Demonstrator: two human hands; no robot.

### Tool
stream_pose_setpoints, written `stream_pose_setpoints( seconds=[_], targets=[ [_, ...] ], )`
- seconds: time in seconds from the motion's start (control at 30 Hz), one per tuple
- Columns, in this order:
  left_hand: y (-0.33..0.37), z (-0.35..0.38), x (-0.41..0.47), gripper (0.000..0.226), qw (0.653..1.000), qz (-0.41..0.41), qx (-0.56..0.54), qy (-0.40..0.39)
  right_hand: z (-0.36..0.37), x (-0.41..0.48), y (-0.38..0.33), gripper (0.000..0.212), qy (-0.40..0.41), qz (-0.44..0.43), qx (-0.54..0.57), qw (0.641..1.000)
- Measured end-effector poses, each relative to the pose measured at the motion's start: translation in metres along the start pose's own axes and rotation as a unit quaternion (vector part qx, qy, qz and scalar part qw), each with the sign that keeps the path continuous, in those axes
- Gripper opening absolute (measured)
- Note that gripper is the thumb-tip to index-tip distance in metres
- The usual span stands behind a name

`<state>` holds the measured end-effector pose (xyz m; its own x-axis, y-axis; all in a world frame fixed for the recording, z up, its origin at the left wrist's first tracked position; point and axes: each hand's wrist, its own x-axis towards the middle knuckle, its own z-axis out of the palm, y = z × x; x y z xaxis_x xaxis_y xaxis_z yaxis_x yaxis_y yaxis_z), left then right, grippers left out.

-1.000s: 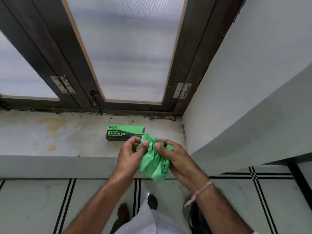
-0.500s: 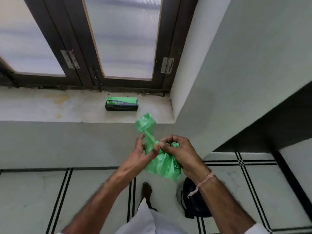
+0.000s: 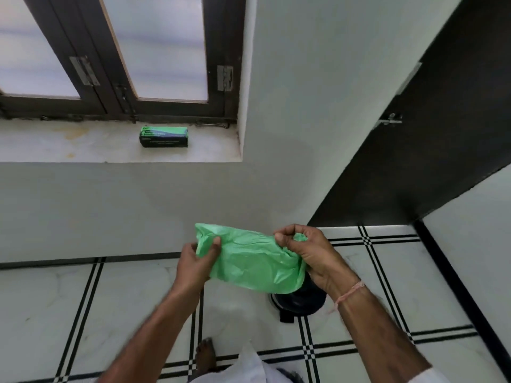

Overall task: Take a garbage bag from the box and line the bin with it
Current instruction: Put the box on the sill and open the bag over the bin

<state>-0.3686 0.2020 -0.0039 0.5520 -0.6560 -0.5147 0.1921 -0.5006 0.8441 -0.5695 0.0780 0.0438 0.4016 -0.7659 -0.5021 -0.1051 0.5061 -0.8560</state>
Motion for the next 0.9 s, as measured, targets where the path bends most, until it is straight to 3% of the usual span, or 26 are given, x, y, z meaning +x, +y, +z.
stream_pose_setpoints(
  seconds=[0.07, 0.13, 0.23, 0.3, 0.37, 0.47, 0.53, 0.7, 0.8, 0.9],
  targets=[
    [-0.01, 0.033, -0.019, 0.12, 0.975, 0.131, 0.164, 0.077, -0.02, -0.013, 0.004, 0.008, -0.009, -0.007, -0.005, 1.0],
    [-0.012, 0.072, -0.037, 0.112, 0.951, 0.226, 0.211, 0.01, -0.042, -0.026, 0.008, 0.009, -0.033, -0.003, 0.003, 0.999],
    [-0.005, 0.13, -0.077, 0.069, 0.96, 0.144, 0.119, -0.207, -0.085, -0.047, 0.01, 0.011, -0.055, 0.007, 0.036, 0.998],
    [-0.008, 0.157, -0.099, 0.031, 0.963, 0.12, 0.041, -0.237, -0.119, -0.06, 0.012, 0.008, -0.051, 0.007, 0.052, 0.997],
    [-0.013, 0.177, -0.122, 0.019, 0.972, 0.14, -0.002, -0.187, -0.154, -0.075, 0.016, 0.027, -0.062, 0.011, 0.059, 0.996],
    [-0.026, 0.196, -0.143, 0.022, 0.983, 0.124, -0.072, -0.113, -0.196, -0.099, 0.027, 0.048, -0.113, 0.043, 0.06, 0.991],
    [-0.034, 0.202, -0.153, 0.029, 0.984, 0.086, -0.122, -0.103, -0.213, -0.107, 0.033, 0.038, -0.108, 0.05, 0.074, 0.99],
    [-0.047, 0.206, -0.173, 0.038, 0.981, 0.016, -0.162, -0.109, -0.226, -0.119, 0.037, 0.018, -0.005, 0.021, 0.111, 0.994],
    [-0.051, 0.205, -0.178, 0.048, 0.985, -0.018, -0.133, -0.109, -0.223, -0.124, 0.038, 0.026, -0.017, 0.01, 0.112, 0.994],
    [-0.054, 0.204, -0.183, 0.056, 0.989, 0.018, -0.06, -0.132, -0.219, -0.131, 0.034, 0.031, -0.058, -0.023, 0.059, 0.996]
  ],
)
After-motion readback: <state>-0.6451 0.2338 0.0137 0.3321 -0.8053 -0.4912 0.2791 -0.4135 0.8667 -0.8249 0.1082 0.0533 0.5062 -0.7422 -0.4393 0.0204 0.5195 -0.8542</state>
